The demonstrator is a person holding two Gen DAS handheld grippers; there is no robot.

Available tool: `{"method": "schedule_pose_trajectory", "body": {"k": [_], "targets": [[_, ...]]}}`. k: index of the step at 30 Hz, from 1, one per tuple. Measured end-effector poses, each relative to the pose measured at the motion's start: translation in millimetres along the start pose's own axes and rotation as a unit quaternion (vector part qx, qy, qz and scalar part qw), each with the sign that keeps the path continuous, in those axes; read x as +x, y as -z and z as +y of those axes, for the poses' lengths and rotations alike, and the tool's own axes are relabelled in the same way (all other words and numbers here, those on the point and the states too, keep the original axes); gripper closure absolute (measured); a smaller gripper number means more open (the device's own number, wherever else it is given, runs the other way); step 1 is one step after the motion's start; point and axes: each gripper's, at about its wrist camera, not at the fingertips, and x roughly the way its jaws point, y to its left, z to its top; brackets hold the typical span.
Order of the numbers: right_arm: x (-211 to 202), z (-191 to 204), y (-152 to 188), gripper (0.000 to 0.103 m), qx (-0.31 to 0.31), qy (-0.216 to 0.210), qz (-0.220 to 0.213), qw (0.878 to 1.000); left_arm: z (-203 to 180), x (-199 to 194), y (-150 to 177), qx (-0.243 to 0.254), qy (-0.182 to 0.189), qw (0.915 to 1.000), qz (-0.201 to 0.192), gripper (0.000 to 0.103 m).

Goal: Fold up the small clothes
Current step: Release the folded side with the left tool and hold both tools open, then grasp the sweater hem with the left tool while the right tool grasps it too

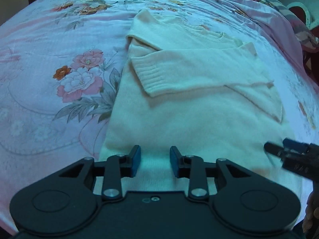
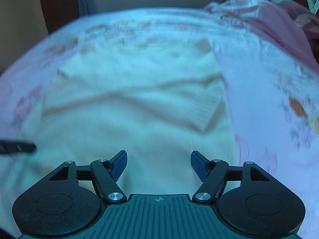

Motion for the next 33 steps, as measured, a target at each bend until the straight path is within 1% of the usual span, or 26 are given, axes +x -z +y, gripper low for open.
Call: {"method": "schedule_pose_trajectory", "body": {"k": [2, 3, 5, 8, 12, 16, 19, 25, 30, 33], "targets": [[-8.4, -1.1, 14.7, 0.033, 0.001, 0.002, -0.006, 1.000, -1.9, -9.9, 6.1, 0.005, 0.002, 1.0000, 0.001, 0.073], [-15.2, -3.5, 18.8, 0.033, 0.004, 0.000, -0.008, 1.000, -0.7, -15.3, 8.9, 0.006, 0.008, 1.0000, 0.000, 0.073], [-27.4, -6.3, 25.6, 0.033, 0.006, -0.004, -0.011, 1.000, 2.5, -22.2, 15.7, 0.005, 0.005, 1.0000, 0.000, 0.073], [-38.4, -12.9, 41.3, 0.033, 0.011, 0.000, -0.002, 1.000, 9.6, -27.4, 26.2, -0.002, 0.002, 1.0000, 0.002, 0.073], [-52.5, -23.6, 60.0, 0.033, 0.023, 0.004, 0.003, 1.000, 15.8, -37.3, 38.3, 0.001, 0.001, 1.0000, 0.006, 0.073], [-66.4, -31.4, 71.0, 0.033, 0.033, 0.010, 0.006, 0.999, 29.2, -47.5, 45.4, -0.014, 0.002, 0.9999, 0.005, 0.073], [-71.4, -33.8, 79.3, 0.033, 0.036, 0.012, 0.010, 0.999, 39.2, -49.8, 51.6, -0.027, 0.005, 0.9995, 0.013, 0.073], [-78.7, -45.4, 91.0, 0.033, 0.058, 0.017, 0.020, 0.998, 49.1, -56.3, 63.1, -0.035, -0.009, 0.9992, 0.014, 0.073], [-81.7, -50.0, 98.9, 0.033, 0.064, 0.013, 0.030, 0.997, 53.0, -52.3, 69.6, -0.040, -0.002, 0.9989, 0.026, 0.072], [-83.3, -51.7, 102.1, 0.033, 0.076, 0.003, 0.036, 0.996, 52.9, -50.2, 72.3, -0.043, 0.010, 0.9984, 0.035, 0.072]]}}
